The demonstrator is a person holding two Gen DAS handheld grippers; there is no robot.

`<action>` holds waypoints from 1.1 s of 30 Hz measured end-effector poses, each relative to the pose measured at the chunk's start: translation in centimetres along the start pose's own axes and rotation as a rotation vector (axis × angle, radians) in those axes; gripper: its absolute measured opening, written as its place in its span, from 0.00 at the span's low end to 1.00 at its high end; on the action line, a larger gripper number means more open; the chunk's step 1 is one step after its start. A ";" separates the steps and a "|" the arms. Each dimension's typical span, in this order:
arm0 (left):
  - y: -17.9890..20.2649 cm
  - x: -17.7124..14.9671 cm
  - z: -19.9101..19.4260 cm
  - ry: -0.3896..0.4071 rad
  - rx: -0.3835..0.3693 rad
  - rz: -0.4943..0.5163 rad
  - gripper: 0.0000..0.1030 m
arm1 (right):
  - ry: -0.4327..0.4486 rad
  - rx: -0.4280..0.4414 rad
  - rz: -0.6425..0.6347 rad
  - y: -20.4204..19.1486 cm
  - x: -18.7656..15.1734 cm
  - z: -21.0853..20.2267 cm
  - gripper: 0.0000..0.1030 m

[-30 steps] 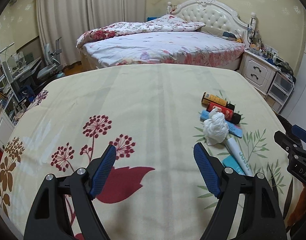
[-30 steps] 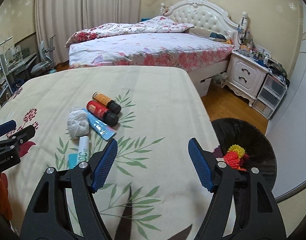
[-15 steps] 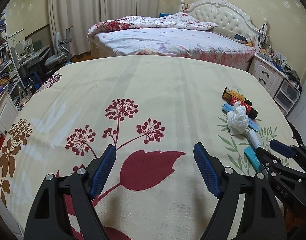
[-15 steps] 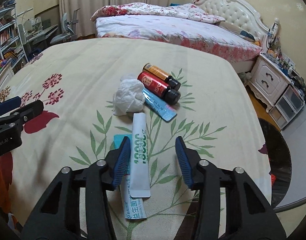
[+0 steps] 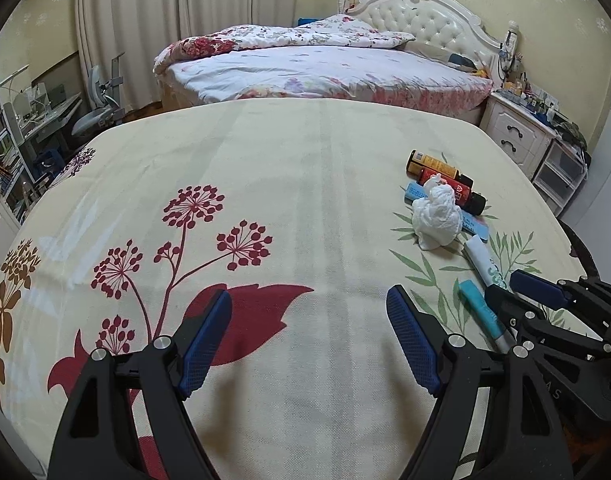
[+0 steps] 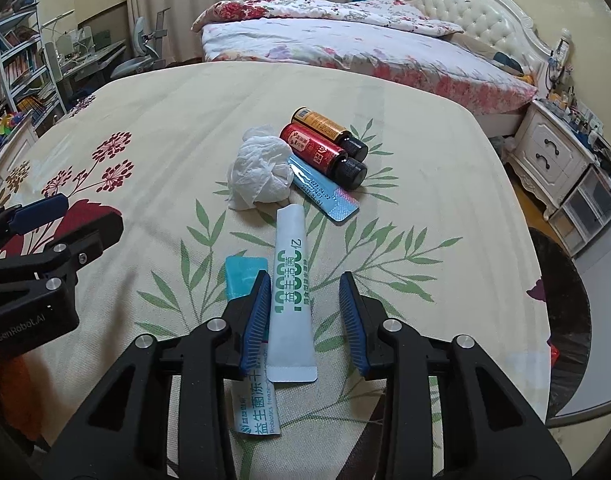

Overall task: Collect trash
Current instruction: 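Grasp the white toothpaste tube with the right gripper, then grasp the blue tube with the left gripper while right holds the white tube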

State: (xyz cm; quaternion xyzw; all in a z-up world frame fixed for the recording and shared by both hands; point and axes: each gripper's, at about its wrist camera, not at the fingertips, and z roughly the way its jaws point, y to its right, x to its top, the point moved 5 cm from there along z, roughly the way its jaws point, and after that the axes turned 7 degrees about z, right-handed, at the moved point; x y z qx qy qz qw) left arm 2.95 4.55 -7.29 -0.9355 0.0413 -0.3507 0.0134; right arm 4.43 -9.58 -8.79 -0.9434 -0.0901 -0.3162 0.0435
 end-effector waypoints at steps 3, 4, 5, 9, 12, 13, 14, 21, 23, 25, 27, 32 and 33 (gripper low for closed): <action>0.5 0.1 -0.1 -0.002 -0.003 -0.002 0.75 | 0.011 -0.006 0.013 0.5 -0.1 -0.2 0.18; 0.8 0.1 -0.1 -0.002 -0.007 0.000 0.75 | 0.016 -0.012 0.016 0.7 -0.1 -0.3 0.18; 1.2 0.1 -0.2 -0.001 -0.010 0.004 0.75 | 0.021 -0.014 0.021 1.0 -0.2 -0.5 0.18; 3.3 0.1 -0.2 -0.003 -0.038 0.040 0.75 | 0.045 -0.042 0.043 2.6 -0.1 -1.4 0.18; 5.3 0.0 -0.1 -0.013 -0.068 0.059 0.75 | 0.059 -0.082 0.072 4.3 -0.2 -1.9 0.18; 5.9 0.0 0.0 -0.019 -0.079 0.063 0.75 | 0.064 -0.092 0.083 4.9 -0.3 -2.0 0.18; 6.5 -0.1 0.0 -0.025 -0.089 0.067 0.75 | 0.067 -0.100 0.094 5.5 -0.4 -2.2 0.18; 9.6 -0.2 0.7 -0.044 -0.112 0.106 0.75 | 0.083 -0.129 0.165 8.8 -0.6 -2.5 0.18; 10.0 -0.3 1.1 -0.058 -0.099 0.127 0.75 | 0.090 -0.127 0.174 9.0 -0.5 -2.5 0.18; 10.0 -0.5 1.1 -0.068 -0.097 0.140 0.75 | 0.094 -0.123 0.180 9.2 -0.5 -2.6 0.18; 9.8 -0.8 1.2 -0.079 -0.097 0.151 0.73 | 0.097 -0.119 0.180 9.2 -0.5 -2.6 0.18; 9.6 -1.4 0.6 -0.066 -0.108 0.174 0.55 | 0.099 -0.108 0.181 9.1 -0.6 -2.6 0.18; 9.7 -1.5 0.4 -0.060 -0.109 0.183 0.50 | 0.098 -0.107 0.181 9.2 -0.7 -2.6 0.18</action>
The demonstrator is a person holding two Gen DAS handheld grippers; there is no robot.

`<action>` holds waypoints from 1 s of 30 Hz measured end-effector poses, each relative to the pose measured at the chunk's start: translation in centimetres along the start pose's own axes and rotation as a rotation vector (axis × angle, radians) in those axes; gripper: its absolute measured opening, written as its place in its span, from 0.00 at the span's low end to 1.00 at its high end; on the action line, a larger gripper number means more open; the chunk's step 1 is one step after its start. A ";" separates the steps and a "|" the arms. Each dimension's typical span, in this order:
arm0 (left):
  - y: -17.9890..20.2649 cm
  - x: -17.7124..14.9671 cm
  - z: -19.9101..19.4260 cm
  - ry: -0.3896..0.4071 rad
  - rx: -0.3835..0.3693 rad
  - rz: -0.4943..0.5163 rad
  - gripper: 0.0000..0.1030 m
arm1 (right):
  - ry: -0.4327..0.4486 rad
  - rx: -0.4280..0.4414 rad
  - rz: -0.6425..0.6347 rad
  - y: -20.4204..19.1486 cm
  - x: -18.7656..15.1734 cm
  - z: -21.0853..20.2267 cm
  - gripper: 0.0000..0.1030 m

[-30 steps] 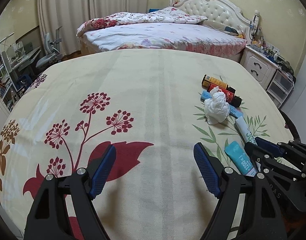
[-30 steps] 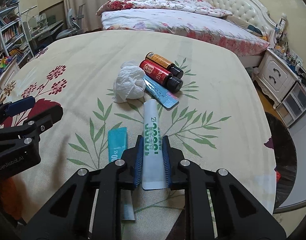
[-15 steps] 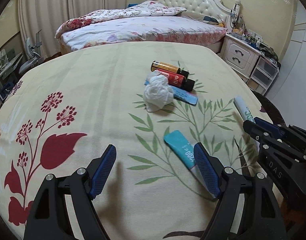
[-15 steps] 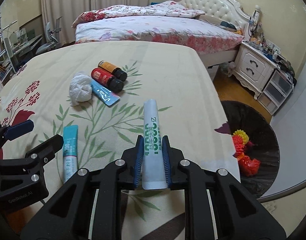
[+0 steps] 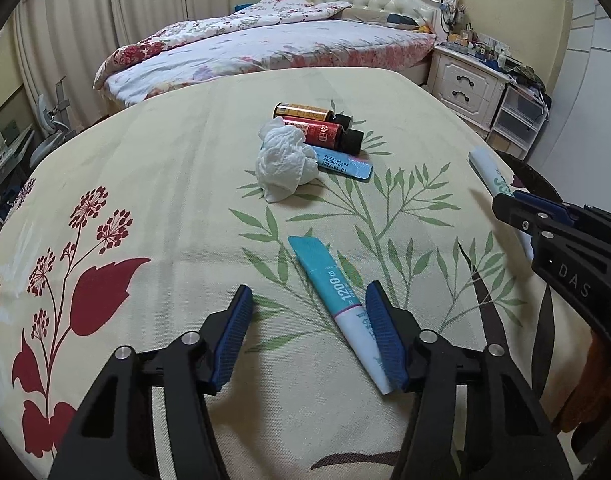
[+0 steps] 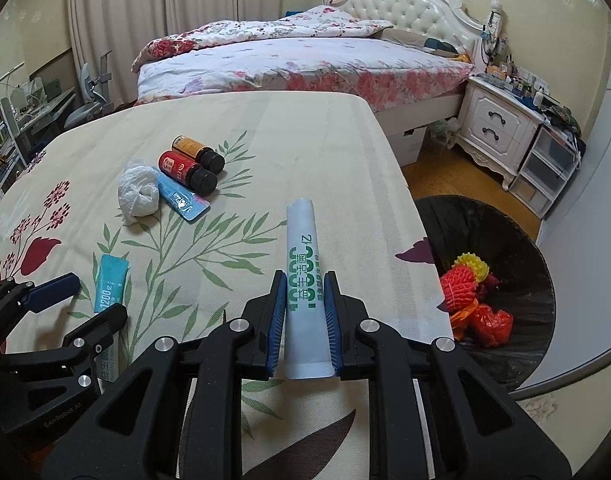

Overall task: Collect trash
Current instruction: 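Grasp the blue tube with the left gripper while right holds the white tube, then carry both tubes over the black bin and open both grippers to drop them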

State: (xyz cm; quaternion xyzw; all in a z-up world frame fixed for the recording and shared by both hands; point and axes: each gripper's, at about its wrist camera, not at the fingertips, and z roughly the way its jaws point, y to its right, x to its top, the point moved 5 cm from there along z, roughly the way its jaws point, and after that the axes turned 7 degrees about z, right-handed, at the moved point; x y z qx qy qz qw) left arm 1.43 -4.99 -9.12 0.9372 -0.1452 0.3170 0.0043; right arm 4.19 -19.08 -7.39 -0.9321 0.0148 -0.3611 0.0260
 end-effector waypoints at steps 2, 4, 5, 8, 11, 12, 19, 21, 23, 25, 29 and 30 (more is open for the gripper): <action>0.1 -0.2 -0.3 0.013 -0.014 0.009 0.42 | -0.001 0.001 0.000 -0.1 0.0 0.1 0.18; 0.1 -0.4 -0.5 0.023 -0.026 0.013 0.32 | -0.002 0.002 0.000 -0.1 0.0 0.1 0.18; 0.2 -0.4 -0.6 0.026 -0.026 0.016 0.26 | -0.002 0.002 0.001 -0.1 0.0 0.1 0.18; 0.1 -0.6 -0.7 0.037 -0.057 0.012 0.18 | -0.001 0.001 0.002 -0.1 0.0 0.1 0.18; 0.0 -0.6 -0.8 0.042 -0.068 0.011 0.14 | 0.002 0.001 0.007 -0.1 0.0 0.1 0.18; 0.0 -0.6 -0.9 0.046 -0.085 0.006 0.13 | 0.004 0.001 0.008 0.0 -0.1 0.1 0.18; -0.1 0.1 -1.8 0.095 -0.115 -0.017 0.12 | 0.024 0.001 0.027 0.7 0.3 -0.4 0.18; 0.1 0.8 -2.2 0.119 -0.118 -0.017 0.12 | 0.036 -0.007 0.034 1.1 0.6 -0.7 0.18; 0.4 1.7 -2.6 0.146 -0.124 -0.013 0.12 | 0.051 -0.020 0.048 1.9 0.9 -1.1 0.18; 0.8 2.8 -2.8 0.167 -0.136 -0.004 0.12 | 0.069 -0.040 0.071 3.1 1.5 -1.5 0.18; 2.1 5.4 -2.9 0.212 -0.166 0.029 0.12 | 0.102 -0.093 0.130 6.1 2.5 -2.1 0.18; 2.6 6.0 -2.8 0.222 -0.175 0.040 0.12 | 0.108 -0.106 0.146 6.9 2.7 -2.2 0.18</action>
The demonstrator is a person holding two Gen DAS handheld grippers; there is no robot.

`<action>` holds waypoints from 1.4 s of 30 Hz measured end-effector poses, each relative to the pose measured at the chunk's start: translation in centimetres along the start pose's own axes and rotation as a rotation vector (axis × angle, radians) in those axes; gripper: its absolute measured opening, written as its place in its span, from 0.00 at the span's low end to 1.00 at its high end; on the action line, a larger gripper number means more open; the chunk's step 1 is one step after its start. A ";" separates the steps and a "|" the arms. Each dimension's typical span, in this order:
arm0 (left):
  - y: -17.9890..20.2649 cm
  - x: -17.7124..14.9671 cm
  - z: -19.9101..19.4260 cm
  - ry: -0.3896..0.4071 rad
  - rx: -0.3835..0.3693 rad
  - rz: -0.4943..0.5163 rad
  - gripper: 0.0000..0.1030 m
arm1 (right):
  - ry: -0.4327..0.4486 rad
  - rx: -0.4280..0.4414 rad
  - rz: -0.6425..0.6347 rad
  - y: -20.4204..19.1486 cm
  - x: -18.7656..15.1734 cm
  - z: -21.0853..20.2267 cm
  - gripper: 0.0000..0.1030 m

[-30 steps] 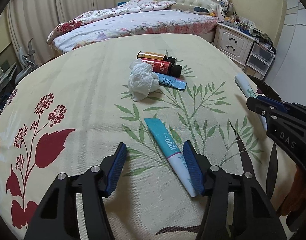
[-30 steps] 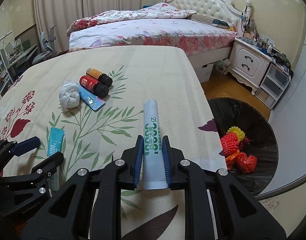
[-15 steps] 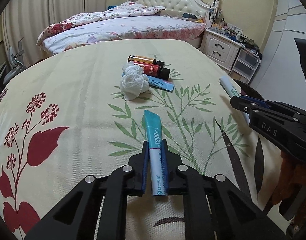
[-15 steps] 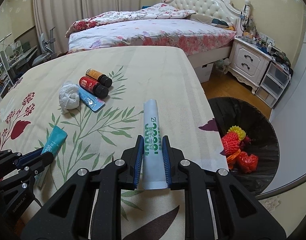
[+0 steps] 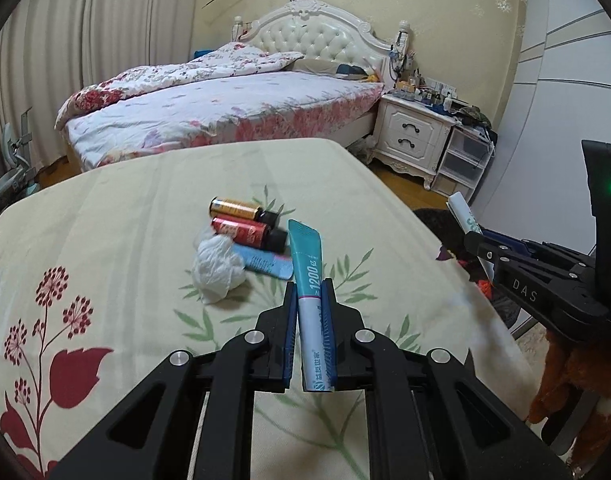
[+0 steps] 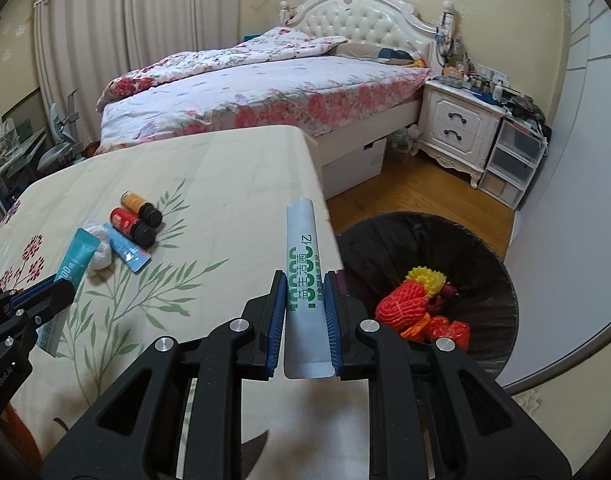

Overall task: Collect trash
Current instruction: 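Carry both tubes over the black bin and open both grippers to drop them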

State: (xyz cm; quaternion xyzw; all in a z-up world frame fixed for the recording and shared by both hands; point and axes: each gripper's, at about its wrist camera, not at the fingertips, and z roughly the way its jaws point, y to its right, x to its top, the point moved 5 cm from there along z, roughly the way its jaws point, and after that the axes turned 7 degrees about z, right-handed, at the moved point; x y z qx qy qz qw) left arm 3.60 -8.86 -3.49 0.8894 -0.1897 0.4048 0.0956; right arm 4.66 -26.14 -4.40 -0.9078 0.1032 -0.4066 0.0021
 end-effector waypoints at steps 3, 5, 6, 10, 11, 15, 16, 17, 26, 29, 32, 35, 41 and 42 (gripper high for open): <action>1.4 1.8 0.9 0.025 -0.042 0.022 0.12 | 0.019 -0.039 0.046 2.2 1.0 0.1 0.18; 2.5 2.8 1.6 0.036 -0.072 0.039 0.12 | 0.038 -0.066 0.064 3.5 1.6 0.1 0.18; 3.1 3.2 1.9 0.042 -0.084 0.048 0.12 | 0.045 -0.080 0.071 4.0 1.8 0.2 0.18; 5.4 4.9 3.7 0.057 -0.128 0.084 0.12 | 0.058 -0.116 0.114 6.3 2.5 0.7 0.18; 6.0 5.3 4.3 0.056 -0.138 0.094 0.12 | 0.059 -0.124 0.125 6.8 2.6 0.8 0.18; 8.1 6.4 6.3 0.044 -0.171 0.133 0.12 | 0.069 -0.157 0.150 8.7 3.0 1.4 0.18; 8.6 6.6 6.8 0.041 -0.176 0.144 0.12 | 0.069 -0.165 0.157 9.1 3.0 1.6 0.18; 9.1 6.8 7.2 0.038 -0.180 0.154 0.12 | 0.067 -0.170 0.164 9.5 3.1 1.9 0.18; 11.9 7.4 10.8 -0.012 -0.212 0.197 0.12 | 0.047 -0.197 0.197 12.0 2.9 3.7 0.18; 12.9 7.3 11.7 -0.031 -0.216 0.211 0.12 | 0.043 -0.200 0.206 12.5 2.8 4.1 0.18; 13.5 7.6 12.6 -0.045 -0.220 0.223 0.12 | 0.039 -0.201 0.210 13.0 2.9 4.5 0.19; 13.9 7.8 13.3 -0.058 -0.222 0.232 0.12 | 0.035 -0.204 0.210 13.4 2.9 4.8 0.19; 14.5 7.9 14.4 -0.080 -0.214 0.240 0.13 | 0.023 -0.206 0.224 14.0 2.5 5.5 0.19; 14.6 7.9 14.6 -0.082 -0.213 0.241 0.13 | 0.021 -0.206 0.226 14.1 2.5 5.5 0.19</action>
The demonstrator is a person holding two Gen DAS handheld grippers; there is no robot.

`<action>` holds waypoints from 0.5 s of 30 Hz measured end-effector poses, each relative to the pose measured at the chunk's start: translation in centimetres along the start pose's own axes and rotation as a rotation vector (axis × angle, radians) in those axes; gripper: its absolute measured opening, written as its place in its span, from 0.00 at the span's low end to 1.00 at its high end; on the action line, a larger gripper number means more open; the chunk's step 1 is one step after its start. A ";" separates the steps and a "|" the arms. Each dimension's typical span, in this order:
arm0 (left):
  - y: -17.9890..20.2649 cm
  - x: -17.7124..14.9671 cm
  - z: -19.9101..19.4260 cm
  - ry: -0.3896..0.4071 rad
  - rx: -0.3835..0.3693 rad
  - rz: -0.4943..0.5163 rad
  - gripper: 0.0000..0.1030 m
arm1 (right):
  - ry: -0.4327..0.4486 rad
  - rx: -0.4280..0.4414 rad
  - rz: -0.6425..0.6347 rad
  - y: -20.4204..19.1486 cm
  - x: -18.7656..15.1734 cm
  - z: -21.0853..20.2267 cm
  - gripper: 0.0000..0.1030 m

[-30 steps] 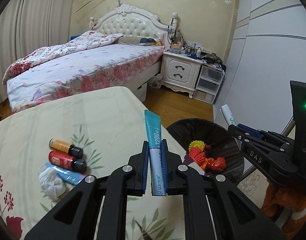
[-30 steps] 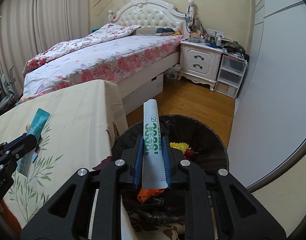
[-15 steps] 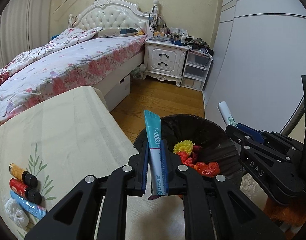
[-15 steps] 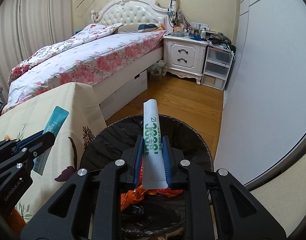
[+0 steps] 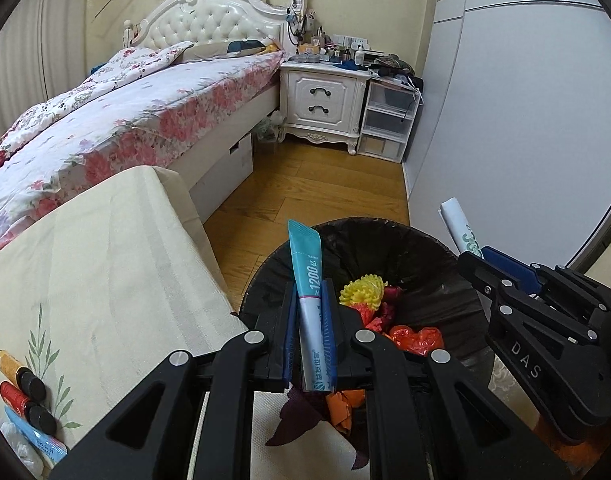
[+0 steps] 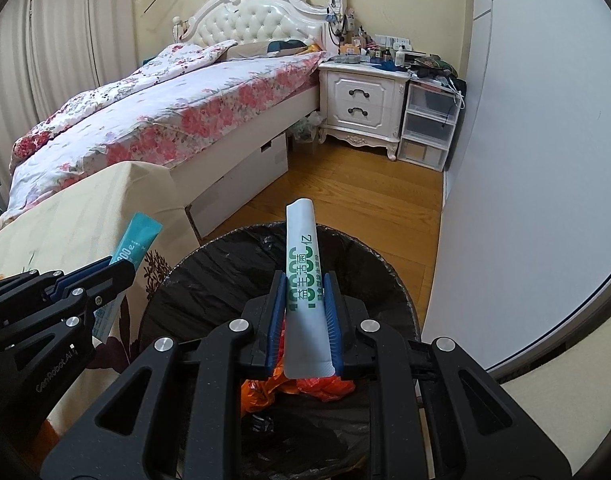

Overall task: Collect trash
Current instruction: 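Carry both tubes over the black bin and open both grippers to drop them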

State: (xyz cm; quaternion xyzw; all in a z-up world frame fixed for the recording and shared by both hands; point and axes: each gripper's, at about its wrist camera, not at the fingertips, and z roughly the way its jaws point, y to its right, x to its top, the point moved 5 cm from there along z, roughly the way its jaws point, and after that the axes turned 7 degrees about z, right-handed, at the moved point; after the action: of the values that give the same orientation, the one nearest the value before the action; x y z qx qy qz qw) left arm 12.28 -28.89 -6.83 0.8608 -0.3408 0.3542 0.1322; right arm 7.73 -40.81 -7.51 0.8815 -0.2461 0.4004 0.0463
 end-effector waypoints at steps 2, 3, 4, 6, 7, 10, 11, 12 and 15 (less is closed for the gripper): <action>0.2 0.0 0.3 -0.004 0.005 0.006 0.13 | -0.003 -0.002 0.003 0.2 0.0 0.2 0.19; 0.3 0.0 0.4 -0.006 0.008 0.008 0.13 | -0.004 -0.003 0.006 0.3 0.0 0.2 0.19; 0.4 0.0 0.6 -0.009 0.009 0.009 0.13 | -0.005 -0.002 0.008 0.3 0.0 0.3 0.19; 0.5 -0.1 0.8 -0.014 0.009 0.011 0.13 | -0.006 -0.002 0.015 0.4 0.0 0.3 0.19; 0.5 0.0 0.9 -0.019 0.007 0.011 0.13 | -0.006 -0.001 0.017 0.5 0.0 0.4 0.19; 0.4 0.2 1.1 -0.023 0.008 0.012 0.13 | -0.006 -0.005 0.015 0.5 0.0 0.6 0.19; 0.5 0.2 1.2 -0.025 0.011 0.013 0.15 | -0.004 -0.006 0.015 0.5 0.0 0.6 0.20; 0.5 0.2 1.3 -0.028 0.010 0.015 0.18 | -0.004 -0.006 0.016 0.6 0.1 0.6 0.21; 0.5 0.2 1.4 -0.029 0.017 0.014 0.32 | 0.008 -0.018 0.021 0.9 0.0 0.5 0.34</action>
State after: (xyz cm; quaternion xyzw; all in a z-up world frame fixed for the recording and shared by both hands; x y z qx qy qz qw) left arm 12.79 -30.00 -7.65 0.8646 -0.3455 0.3456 0.1173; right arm 7.64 -41.73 -7.94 0.8769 -0.2588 0.4020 0.0510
